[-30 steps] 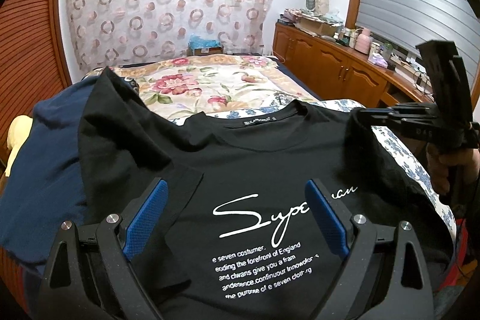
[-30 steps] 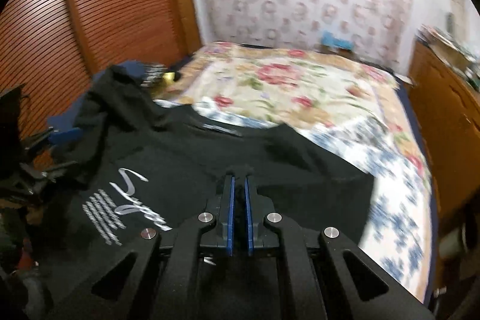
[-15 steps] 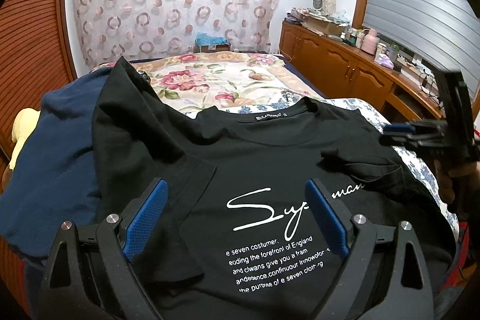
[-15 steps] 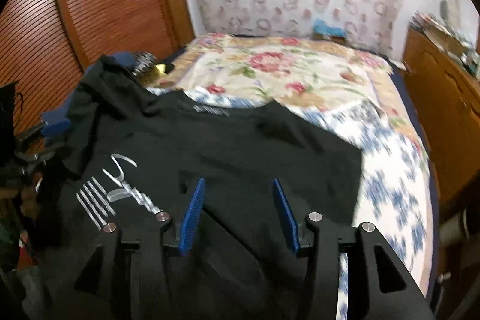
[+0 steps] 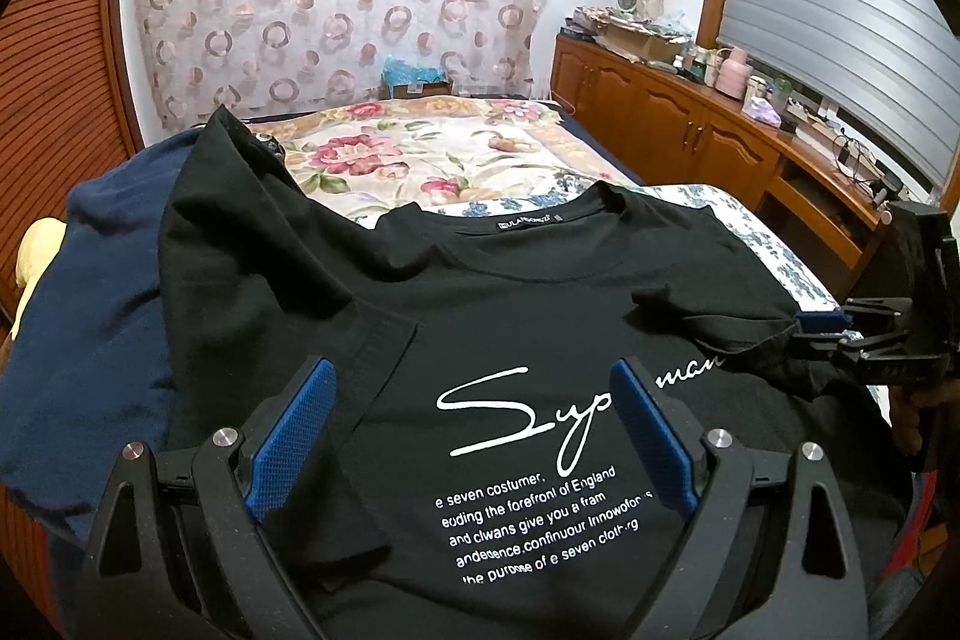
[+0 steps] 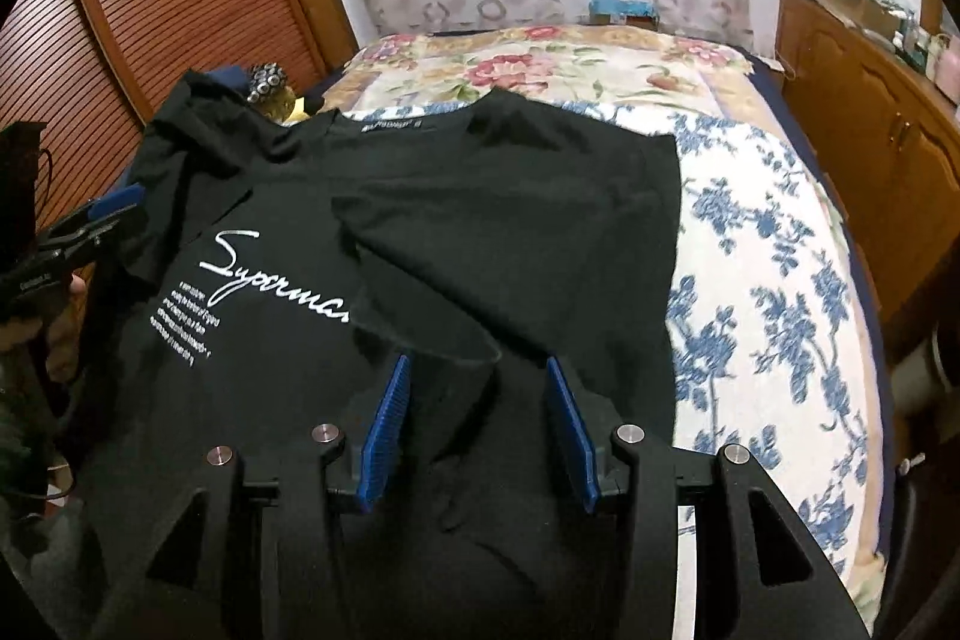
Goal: Fold small clothes
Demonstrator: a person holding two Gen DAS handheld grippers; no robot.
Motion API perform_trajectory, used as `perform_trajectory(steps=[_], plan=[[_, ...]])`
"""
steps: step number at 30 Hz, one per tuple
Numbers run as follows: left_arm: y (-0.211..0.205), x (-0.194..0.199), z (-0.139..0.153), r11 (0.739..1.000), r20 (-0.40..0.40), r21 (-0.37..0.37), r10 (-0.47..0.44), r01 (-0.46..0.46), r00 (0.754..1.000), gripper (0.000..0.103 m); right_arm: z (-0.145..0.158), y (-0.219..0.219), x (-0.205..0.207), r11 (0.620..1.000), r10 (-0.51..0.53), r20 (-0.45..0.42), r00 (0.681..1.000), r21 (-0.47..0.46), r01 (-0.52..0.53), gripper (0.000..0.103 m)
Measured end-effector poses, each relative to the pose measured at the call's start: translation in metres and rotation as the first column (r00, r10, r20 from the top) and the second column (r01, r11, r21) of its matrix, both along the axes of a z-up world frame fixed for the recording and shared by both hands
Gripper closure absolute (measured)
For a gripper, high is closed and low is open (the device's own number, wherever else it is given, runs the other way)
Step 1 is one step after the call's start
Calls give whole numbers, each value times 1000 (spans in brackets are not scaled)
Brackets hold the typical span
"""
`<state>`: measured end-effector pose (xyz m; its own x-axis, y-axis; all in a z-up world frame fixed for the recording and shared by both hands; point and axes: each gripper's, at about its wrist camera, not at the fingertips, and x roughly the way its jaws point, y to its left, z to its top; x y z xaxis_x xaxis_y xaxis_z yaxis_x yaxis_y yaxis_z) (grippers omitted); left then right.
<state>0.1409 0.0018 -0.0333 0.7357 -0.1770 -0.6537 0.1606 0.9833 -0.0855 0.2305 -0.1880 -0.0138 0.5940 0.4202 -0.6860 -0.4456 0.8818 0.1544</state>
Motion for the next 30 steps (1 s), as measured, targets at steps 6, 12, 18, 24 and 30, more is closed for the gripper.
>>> perform_trajectory(steps=[6, 12, 18, 24, 30], plan=[[3, -1, -3, 1000, 1, -6, 14, -14, 1000, 9, -4, 5, -6, 995, 87, -16, 996, 42, -86, 90], [6, -2, -4, 1000, 1, -9, 26, -26, 1000, 9, -7, 21, -25, 984, 173, -12, 985, 39, -172, 94], [13, -3, -3, 999, 8, -5, 40, -40, 999, 9, -17, 24, -36, 979, 203, -21, 979, -32, -203, 94], [25, 2, 6, 997, 27, 24, 67, -67, 997, 9, -13, 22, -41, 979, 204, 1, 979, -24, -204, 68], [40, 10, 24, 997, 52, 29, 74, -76, 996, 9, -1, 23, -42, 973, 230, 31, 973, 22, -230, 62]])
